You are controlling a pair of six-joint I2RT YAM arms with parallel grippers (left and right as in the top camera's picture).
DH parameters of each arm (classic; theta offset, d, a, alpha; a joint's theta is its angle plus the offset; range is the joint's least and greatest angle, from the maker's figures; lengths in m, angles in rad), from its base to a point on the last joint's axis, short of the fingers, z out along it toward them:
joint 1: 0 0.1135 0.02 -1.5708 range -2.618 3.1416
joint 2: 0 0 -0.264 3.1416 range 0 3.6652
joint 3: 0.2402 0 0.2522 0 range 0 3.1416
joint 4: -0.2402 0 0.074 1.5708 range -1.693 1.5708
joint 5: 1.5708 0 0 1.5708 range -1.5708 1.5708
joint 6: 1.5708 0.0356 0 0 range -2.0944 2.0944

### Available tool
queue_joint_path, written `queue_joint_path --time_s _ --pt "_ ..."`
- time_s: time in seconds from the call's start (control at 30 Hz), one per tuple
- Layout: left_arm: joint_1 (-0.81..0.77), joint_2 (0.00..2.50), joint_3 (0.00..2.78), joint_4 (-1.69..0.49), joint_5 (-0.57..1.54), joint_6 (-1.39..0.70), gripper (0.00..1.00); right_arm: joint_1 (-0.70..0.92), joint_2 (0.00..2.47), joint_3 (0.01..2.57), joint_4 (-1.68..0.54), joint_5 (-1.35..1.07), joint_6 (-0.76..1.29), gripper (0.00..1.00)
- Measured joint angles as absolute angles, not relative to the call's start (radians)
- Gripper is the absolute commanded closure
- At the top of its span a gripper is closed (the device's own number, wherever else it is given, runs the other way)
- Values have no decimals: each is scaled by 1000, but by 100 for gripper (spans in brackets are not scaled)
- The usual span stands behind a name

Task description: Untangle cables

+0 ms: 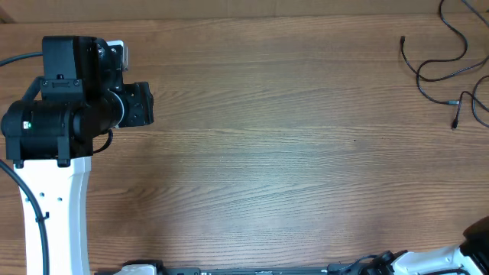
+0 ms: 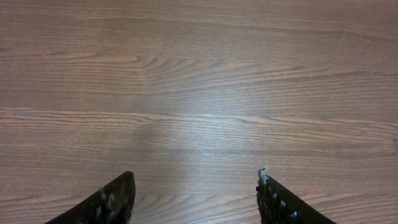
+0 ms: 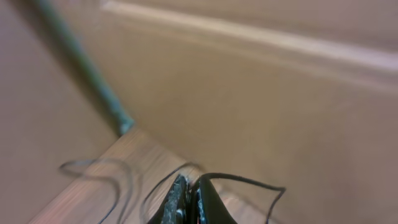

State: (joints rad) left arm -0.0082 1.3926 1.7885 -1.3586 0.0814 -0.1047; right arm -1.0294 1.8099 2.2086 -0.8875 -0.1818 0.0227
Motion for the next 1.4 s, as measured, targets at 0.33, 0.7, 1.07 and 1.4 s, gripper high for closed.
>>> queue_joint_path --time_s 0.33,0.7,1.07,1.4 --pt "-8 1393 1789 -1384 81 -105 38 -963 1828 1671 -698 -214 47 96" --pt "-8 1393 1789 -1364 81 -105 38 -984 1838 1303 -444 -148 146 96" --pt "-8 1393 1789 -1391 81 -105 37 -1007 1877 1229 -355 -84 178 0" --pt "-8 1393 1789 -1369 81 -105 37 -1006 1877 1251 -392 -259 161 0"
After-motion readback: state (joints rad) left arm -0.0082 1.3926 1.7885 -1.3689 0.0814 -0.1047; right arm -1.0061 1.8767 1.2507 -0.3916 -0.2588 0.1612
